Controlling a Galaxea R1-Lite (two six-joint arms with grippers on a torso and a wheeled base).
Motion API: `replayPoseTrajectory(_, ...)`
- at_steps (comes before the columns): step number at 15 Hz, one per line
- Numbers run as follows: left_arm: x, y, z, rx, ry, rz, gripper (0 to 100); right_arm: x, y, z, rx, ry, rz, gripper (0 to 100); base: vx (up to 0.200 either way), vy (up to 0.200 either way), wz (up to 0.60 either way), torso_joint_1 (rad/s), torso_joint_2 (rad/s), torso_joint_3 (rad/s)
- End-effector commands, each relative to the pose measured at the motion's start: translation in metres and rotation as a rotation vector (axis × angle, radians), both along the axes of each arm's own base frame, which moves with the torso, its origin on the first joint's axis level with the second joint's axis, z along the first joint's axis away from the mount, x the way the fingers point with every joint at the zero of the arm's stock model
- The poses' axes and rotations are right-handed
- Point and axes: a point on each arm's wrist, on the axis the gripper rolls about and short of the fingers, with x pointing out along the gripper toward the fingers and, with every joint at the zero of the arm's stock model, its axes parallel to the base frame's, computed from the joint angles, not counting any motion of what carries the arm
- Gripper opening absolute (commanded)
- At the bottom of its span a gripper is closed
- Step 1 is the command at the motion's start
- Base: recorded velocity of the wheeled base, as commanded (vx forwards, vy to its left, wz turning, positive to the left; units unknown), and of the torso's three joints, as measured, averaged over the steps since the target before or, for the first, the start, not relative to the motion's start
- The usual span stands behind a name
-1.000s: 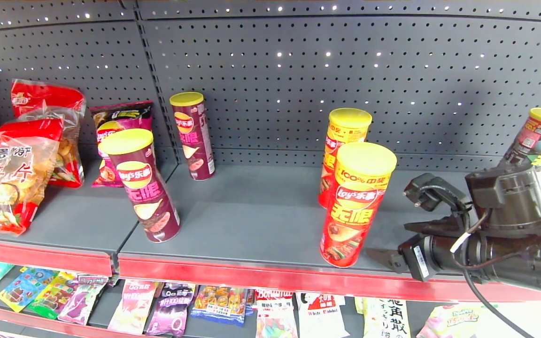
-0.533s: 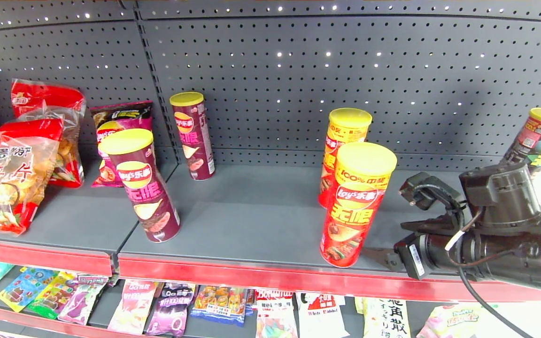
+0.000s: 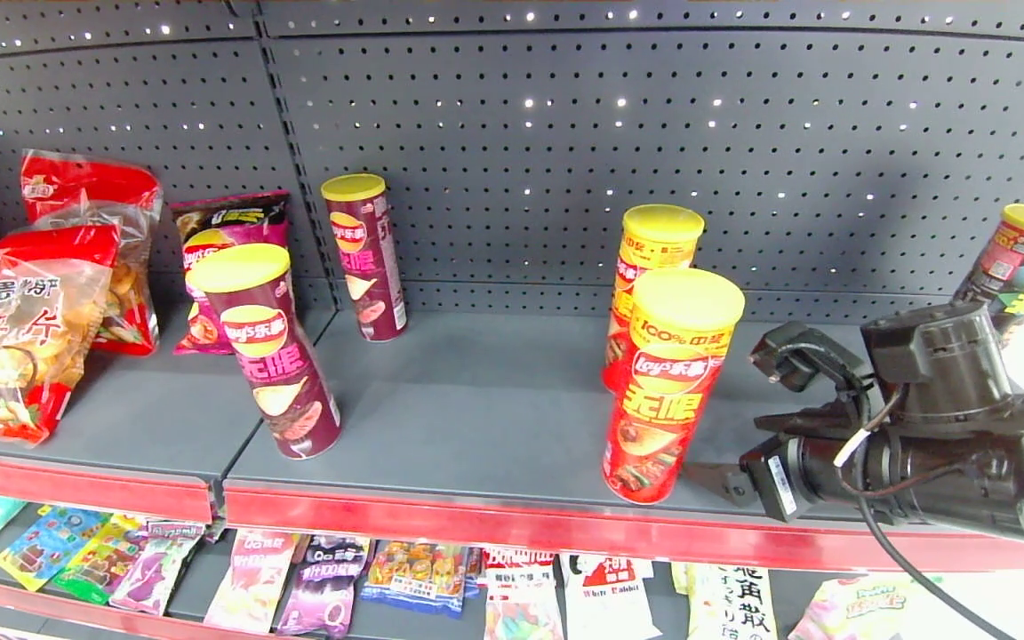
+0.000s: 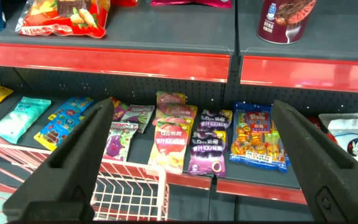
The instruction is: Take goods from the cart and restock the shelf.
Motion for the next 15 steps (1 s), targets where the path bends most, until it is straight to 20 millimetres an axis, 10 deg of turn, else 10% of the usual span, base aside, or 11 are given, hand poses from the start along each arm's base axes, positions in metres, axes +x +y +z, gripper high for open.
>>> replayPoseTrajectory(1,0.0001,0.0,0.0001,0.001,0.001,0.001,100,0.0021,0.0,-0.0021,-0.005,0.007,-0.005,100,0.0,0.0,0.0,0.0,0.0,0.0)
replayPoseTrajectory(15,0.0008,0.0003,0.0017,-0.005,-0.032,0.022,100,0.0109,0.0046,-0.0024,0.004,-0.011,-0.005,100,0.0,0.0,0.0,0.0,0.0,0.0)
